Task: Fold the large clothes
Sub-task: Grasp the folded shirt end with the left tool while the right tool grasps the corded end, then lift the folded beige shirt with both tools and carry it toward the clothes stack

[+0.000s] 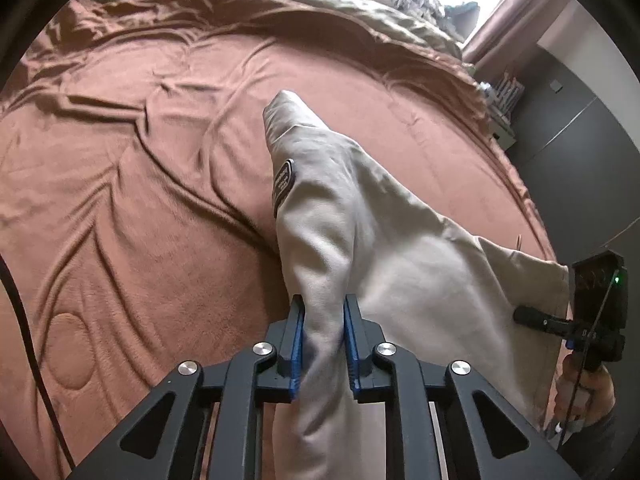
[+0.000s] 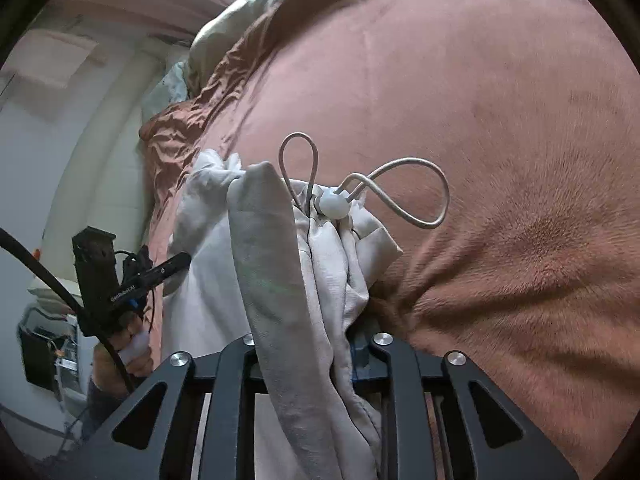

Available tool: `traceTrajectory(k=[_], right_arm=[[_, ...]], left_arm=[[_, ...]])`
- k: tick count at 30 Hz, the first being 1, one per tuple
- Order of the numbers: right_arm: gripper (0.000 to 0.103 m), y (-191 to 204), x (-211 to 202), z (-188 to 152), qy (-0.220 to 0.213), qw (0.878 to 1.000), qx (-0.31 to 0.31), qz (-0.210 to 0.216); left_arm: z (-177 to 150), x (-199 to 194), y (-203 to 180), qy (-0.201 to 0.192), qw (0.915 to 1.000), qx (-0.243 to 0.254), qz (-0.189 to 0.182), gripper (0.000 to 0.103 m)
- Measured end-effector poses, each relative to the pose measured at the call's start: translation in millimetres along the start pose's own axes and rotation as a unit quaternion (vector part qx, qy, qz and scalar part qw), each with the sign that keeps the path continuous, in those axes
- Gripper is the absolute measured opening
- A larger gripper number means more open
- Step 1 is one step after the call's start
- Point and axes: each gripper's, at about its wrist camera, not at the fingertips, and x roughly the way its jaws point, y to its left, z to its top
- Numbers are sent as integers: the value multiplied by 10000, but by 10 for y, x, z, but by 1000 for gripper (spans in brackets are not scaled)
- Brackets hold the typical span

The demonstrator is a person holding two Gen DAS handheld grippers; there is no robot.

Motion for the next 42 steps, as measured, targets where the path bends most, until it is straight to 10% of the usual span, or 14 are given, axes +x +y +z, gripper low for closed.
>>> traceTrajectory(k=[21,42], right_arm=[[14,1768,-1302,-1250,-1332,9814,-1362,214],[13,3073,-1742,-2358,-1530,9537,-2434,887]], left_arm=[[-425,-2282,-404,-2191,9716,261,-860,15],[-1132,-4553,363,-3301,9430,112,-408,14]])
